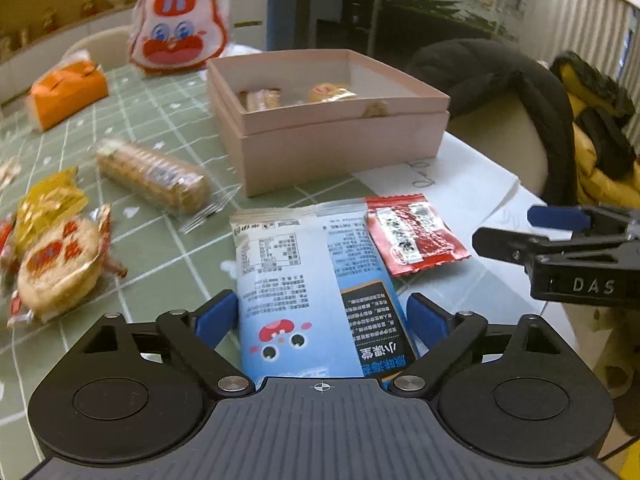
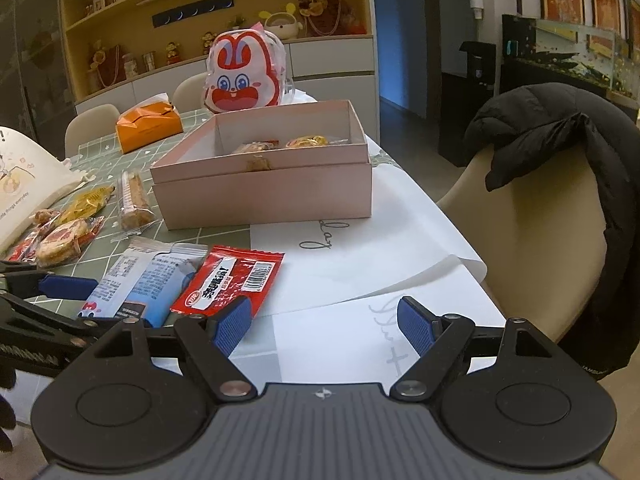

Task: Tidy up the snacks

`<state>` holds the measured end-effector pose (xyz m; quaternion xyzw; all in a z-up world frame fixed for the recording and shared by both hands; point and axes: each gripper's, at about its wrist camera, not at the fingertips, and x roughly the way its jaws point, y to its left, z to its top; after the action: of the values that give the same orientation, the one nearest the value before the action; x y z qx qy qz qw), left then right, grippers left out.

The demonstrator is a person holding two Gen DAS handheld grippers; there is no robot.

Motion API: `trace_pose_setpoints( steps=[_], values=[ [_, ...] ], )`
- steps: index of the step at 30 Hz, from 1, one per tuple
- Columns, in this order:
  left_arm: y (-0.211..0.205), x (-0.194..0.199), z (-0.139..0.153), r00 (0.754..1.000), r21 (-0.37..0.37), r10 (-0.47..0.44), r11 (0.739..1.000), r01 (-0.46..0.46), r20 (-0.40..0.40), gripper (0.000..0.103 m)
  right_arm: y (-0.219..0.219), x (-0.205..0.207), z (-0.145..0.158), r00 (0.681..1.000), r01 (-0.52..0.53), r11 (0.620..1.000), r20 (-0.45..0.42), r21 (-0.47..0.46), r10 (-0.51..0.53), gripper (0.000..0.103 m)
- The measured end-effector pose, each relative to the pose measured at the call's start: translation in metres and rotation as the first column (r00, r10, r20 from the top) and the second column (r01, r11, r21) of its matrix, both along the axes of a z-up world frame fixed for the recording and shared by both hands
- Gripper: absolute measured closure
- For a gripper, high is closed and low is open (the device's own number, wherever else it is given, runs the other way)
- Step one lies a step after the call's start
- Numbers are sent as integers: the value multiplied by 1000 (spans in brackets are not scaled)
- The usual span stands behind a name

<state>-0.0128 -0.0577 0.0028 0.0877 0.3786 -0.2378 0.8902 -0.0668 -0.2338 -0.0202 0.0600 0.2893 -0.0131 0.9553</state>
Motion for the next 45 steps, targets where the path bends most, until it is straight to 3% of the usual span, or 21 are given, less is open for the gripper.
trace_pose_setpoints(
  steps=[4, 9, 13, 21, 22, 24, 29, 31, 37, 41, 43, 45],
  values=[
    [8, -3, 2, 1000, -36, -17, 999, 17, -2, 12, 0, -2, 3, 1000, -1, 1000, -1, -1, 1, 22],
    [41, -17, 11, 1000, -100, 27, 995, -26, 5, 12, 12, 4, 10, 999, -38, 999, -6, 12, 38, 22],
    [68, -26, 16, 997, -136, 83, 987, -81, 7, 12, 35, 22, 9, 994, -97, 994, -38, 46, 99, 21],
    [92, -31, 16, 993, -192, 118, 974, -116, -6, 12, 66, 60, 1, 991, -97, 995, -98, -1, 97, 21],
    [92, -31, 15, 993, -197, 117, 974, -116, -8, 12, 66, 60, 1, 991, -95, 995, -100, -5, 94, 23],
    [92, -31, 15, 994, -205, 111, 973, -111, -11, 12, 69, 56, 2, 988, -115, 992, -108, -52, 109, 39],
    [91, -34, 14, 996, -218, 88, 972, -89, -15, 12, 64, 33, 7, 977, -186, 980, -118, -71, 177, 42],
    [88, -35, 16, 997, -222, 78, 972, -80, -17, 12, 59, 24, 15, 978, -187, 980, -109, -73, 178, 52],
    [79, -34, 49, 997, -264, 34, 964, -15, 69, 12, 35, 9, 51, 983, -181, 983, -27, -24, 181, 54],
    [68, -13, 94, 985, -268, 5, 962, 42, 174, 12, 19, 16, 93, 981, -184, 983, 62, -25, 186, 55],
    [57, 7, 121, 967, -274, 7, 959, 65, 254, 12, 9, 30, 121, 978, -178, 984, 111, -19, 179, 54],
    [43, 37, 141, 958, -296, 16, 952, 73, 286, 12, -3, 47, 145, 974, -167, 986, 155, -11, 166, 54]
  ],
)
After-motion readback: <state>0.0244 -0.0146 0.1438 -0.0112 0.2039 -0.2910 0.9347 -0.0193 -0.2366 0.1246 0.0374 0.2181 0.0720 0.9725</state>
